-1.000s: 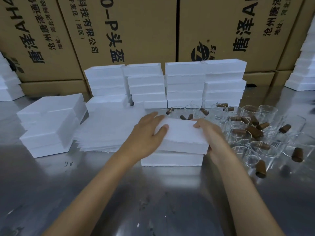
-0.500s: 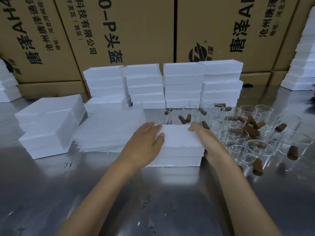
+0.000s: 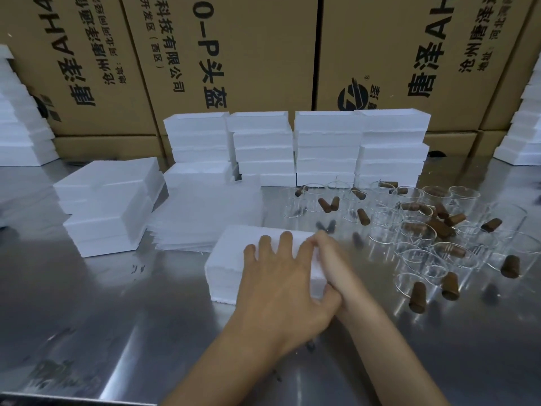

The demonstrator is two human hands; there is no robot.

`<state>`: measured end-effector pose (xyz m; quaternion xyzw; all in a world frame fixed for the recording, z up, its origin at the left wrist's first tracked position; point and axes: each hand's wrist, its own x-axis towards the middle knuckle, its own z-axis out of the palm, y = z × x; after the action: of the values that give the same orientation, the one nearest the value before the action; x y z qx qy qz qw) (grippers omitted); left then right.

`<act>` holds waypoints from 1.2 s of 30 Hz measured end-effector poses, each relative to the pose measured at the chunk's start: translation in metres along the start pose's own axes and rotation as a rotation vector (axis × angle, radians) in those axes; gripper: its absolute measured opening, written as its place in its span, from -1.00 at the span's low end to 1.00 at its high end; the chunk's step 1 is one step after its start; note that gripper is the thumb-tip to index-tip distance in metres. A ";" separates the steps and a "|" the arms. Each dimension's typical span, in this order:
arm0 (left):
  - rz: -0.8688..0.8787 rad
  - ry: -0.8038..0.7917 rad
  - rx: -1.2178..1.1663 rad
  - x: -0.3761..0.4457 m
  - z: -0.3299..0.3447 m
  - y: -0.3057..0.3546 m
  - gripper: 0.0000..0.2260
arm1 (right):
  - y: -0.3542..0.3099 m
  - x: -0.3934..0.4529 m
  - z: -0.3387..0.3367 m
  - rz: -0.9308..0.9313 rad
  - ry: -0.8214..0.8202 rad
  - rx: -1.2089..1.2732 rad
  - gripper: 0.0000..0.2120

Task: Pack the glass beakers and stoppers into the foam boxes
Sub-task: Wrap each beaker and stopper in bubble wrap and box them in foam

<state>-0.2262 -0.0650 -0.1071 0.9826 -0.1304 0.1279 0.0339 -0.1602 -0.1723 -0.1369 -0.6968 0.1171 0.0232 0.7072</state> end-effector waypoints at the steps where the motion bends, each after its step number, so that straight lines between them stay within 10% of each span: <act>1: -0.041 -0.011 0.050 -0.001 0.000 -0.004 -0.36 | 0.001 -0.003 0.006 0.010 -0.043 -0.009 -0.82; 7: -0.291 -0.011 0.250 -0.005 0.003 -0.051 -0.49 | 0.009 -0.012 0.043 0.071 -0.422 0.145 -0.63; 17: -0.589 0.050 0.289 -0.034 -0.009 -0.161 -0.45 | 0.013 -0.006 0.043 0.089 -0.390 0.216 -0.60; 36: -0.424 0.048 0.169 0.024 0.010 -0.313 -0.34 | 0.010 0.003 0.041 0.106 -0.410 0.216 -0.73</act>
<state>-0.1179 0.2300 -0.1210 0.9840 0.0912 0.1519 -0.0194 -0.1542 -0.1315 -0.1476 -0.5909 0.0092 0.1888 0.7843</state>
